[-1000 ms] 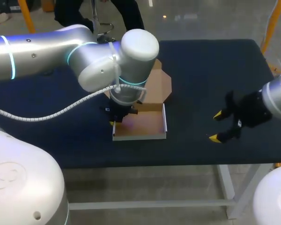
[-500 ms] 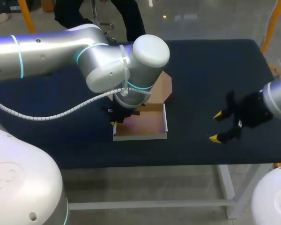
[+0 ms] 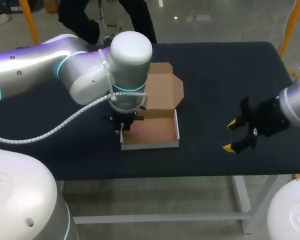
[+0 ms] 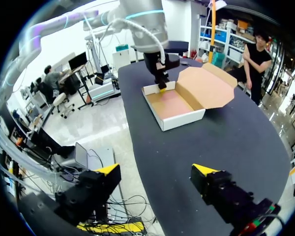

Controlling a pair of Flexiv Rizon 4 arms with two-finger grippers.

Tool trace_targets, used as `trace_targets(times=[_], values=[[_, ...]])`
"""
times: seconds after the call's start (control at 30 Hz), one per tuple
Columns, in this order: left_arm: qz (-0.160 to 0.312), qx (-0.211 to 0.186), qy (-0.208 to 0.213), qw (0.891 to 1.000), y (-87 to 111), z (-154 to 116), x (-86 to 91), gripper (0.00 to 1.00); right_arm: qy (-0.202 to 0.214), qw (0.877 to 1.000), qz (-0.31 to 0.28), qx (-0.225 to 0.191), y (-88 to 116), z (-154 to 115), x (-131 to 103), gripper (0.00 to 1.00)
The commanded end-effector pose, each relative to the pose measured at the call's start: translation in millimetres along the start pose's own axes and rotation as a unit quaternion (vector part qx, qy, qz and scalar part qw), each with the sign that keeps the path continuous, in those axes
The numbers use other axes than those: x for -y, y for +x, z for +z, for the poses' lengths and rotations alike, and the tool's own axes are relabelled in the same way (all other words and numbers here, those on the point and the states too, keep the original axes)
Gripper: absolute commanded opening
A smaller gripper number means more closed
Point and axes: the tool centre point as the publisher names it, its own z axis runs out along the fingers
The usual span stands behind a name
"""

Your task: Assemble the packaging by folding the flat box into shape, placing the metal phone stand inside, and closing the box properly

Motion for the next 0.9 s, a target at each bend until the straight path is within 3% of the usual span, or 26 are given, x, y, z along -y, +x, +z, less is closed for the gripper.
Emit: trace_targets(times=[0.03,0.13,0.27,0.37,0.43,0.5,0.53,0.9], values=[[0.005,-0.047,0.010,0.999,-3.1,0.6,-5.6,0.38,-0.001,1.000,0.000,-0.005,-1.4,-1.9,0.3,1.00],[0.010,-0.065,0.014,0.998,-1.5,-2.3,-6.3,0.41,-0.001,1.000,0.001,-0.005,-1.8,-1.3,0.1,1.00],[0.016,-0.089,0.021,0.996,-0.5,-7.7,-8.4,0.57,0.001,1.000,0.004,-0.005,-2.0,-0.6,0.1,1.00],[0.024,-0.103,0.029,0.994,-0.3,-11.9,-10.1,0.57,0.001,1.000,0.005,-0.006,-2.3,-0.1,-0.1,1.00],[0.028,-0.105,0.030,0.994,0.1,-13.4,-11.1,0.37,0.001,1.000,0.005,-0.006,-2.5,0.2,-0.1,1.00],[0.029,-0.104,0.033,0.994,0.3,-14.1,-11.2,0.07,0.000,1.000,0.006,-0.007,-2.7,0.5,0.0,1.00],[0.033,-0.104,0.033,0.994,0.3,-14.4,-11.2,0.00,0.000,1.000,0.006,-0.007,-2.8,0.6,0.1,1.00],[0.052,-0.092,0.028,0.994,-1.0,-13.2,-12.2,0.00,0.001,1.000,0.009,-0.008,-3.6,2.3,-1.1,1.00]])
